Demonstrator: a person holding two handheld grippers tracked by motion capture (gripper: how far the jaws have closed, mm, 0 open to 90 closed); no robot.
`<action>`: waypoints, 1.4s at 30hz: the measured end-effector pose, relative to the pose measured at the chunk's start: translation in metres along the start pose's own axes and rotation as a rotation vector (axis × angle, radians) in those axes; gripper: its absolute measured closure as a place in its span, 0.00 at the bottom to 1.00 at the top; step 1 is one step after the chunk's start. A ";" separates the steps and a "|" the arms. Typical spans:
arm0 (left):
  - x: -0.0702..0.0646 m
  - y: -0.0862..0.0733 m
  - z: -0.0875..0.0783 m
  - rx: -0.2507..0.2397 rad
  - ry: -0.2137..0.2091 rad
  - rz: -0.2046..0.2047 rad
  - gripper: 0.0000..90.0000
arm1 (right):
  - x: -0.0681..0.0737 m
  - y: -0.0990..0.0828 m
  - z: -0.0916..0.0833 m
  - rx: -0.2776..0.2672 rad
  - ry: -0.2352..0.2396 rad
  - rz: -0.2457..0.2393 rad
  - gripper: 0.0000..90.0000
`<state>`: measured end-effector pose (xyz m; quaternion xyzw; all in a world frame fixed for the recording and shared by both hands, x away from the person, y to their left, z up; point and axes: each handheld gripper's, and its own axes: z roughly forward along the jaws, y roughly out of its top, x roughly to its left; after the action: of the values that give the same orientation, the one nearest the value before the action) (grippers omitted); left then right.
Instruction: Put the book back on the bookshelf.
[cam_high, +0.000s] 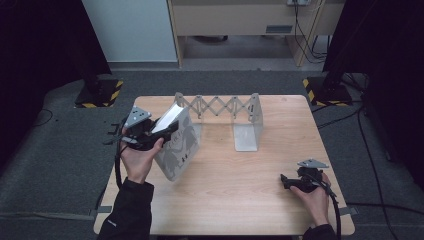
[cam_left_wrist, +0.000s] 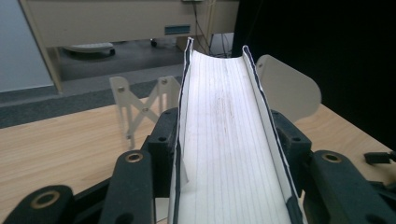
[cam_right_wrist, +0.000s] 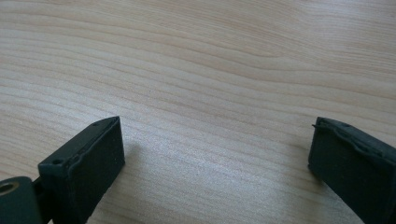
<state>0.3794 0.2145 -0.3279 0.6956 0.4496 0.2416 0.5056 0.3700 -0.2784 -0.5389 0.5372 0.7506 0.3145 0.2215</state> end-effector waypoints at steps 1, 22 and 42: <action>0.003 0.001 0.001 0.002 0.010 -0.001 0.58 | 0.000 0.000 0.000 0.000 0.000 0.000 0.04; 0.020 0.017 0.082 0.011 0.134 -0.018 0.58 | 0.000 0.000 0.000 0.001 0.002 -0.001 0.04; 0.024 0.002 0.141 0.031 0.206 -0.035 0.58 | 0.000 0.000 0.000 0.001 0.002 -0.001 0.04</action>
<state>0.5034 0.1663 -0.3809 0.6668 0.5149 0.2959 0.4502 0.3702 -0.2784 -0.5389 0.5366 0.7513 0.3145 0.2206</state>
